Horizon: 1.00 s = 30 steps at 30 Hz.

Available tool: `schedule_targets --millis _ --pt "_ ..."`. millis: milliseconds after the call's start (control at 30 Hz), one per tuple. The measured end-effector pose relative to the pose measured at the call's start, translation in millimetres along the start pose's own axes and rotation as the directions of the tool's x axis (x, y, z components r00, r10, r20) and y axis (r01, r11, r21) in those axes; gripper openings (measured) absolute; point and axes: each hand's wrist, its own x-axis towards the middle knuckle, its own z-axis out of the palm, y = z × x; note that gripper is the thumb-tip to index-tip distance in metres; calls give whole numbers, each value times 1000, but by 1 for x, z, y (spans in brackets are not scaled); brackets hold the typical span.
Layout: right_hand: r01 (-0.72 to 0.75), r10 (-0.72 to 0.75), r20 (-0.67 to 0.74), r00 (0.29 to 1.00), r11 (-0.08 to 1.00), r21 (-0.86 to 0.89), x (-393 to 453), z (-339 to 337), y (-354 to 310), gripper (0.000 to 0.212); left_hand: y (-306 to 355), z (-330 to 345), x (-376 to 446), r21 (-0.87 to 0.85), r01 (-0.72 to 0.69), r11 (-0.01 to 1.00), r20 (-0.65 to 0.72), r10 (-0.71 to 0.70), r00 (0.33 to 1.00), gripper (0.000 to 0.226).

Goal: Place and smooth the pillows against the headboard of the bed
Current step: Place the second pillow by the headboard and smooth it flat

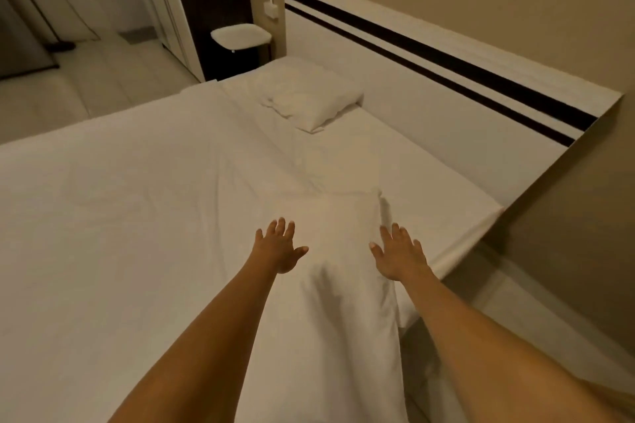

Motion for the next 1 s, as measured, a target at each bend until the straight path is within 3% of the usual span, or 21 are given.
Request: schedule_targets --millis 200,433,600,767,900,1000 --pt "7 -8 11 1000 998 58 61 91 10 62 -18 83 68 -40 35 999 81 -32 996 74" --pt "-13 11 19 1000 990 142 108 188 23 63 -33 168 121 -136 8 991 -11 -9 1000 72" --pt "43 12 -207 978 965 258 124 227 30 64 -40 213 148 -211 20 977 -10 -23 1000 74" --pt "159 -4 -376 927 911 381 147 251 44 64 -54 244 176 -414 40 909 -79 -80 994 78" --pt "181 46 -458 888 881 438 151 270 41 65 -67 261 185 -487 -25 873 -168 -65 984 85" --pt "160 68 -479 875 894 419 152 272 40 66 -77 272 189 -579 1 815 -176 -127 976 92"
